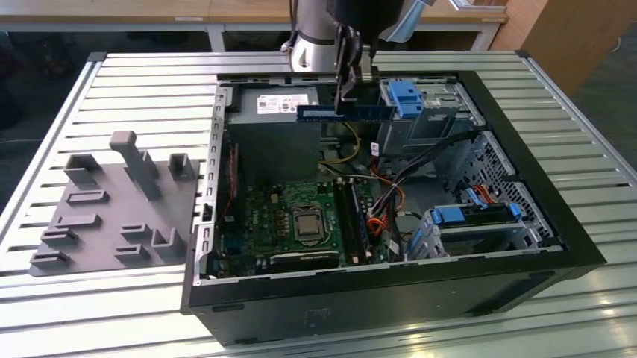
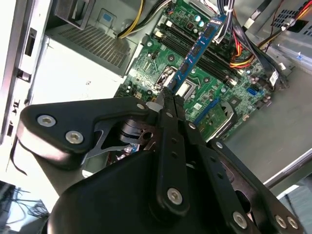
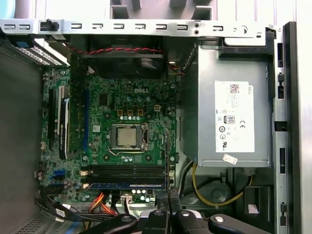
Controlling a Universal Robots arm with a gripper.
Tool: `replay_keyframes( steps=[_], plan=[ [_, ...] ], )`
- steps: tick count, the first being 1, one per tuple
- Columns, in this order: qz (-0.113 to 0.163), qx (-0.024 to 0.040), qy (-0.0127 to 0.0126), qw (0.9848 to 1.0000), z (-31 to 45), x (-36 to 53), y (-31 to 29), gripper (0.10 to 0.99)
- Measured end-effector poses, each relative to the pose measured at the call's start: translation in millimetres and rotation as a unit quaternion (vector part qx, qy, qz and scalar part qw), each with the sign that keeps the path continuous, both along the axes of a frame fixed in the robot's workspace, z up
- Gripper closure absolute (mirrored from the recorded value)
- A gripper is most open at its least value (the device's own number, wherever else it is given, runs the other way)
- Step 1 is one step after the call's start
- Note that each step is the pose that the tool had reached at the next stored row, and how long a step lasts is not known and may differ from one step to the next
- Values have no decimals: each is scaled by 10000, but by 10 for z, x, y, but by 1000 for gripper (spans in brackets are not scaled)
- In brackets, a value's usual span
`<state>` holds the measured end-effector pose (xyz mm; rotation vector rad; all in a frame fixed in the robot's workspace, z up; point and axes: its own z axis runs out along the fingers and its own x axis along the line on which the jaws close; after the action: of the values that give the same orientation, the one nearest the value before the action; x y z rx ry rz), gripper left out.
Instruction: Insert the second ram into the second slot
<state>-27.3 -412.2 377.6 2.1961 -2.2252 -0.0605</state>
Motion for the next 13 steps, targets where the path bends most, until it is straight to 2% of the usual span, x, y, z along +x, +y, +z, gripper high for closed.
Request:
replay_keyframes(
  steps=[3,13],
  plan=[
    [-173,0,0,9999,-1,0,-3,965],
    [-188,0,0,9998,-3,-1,-108,965]
  ],
)
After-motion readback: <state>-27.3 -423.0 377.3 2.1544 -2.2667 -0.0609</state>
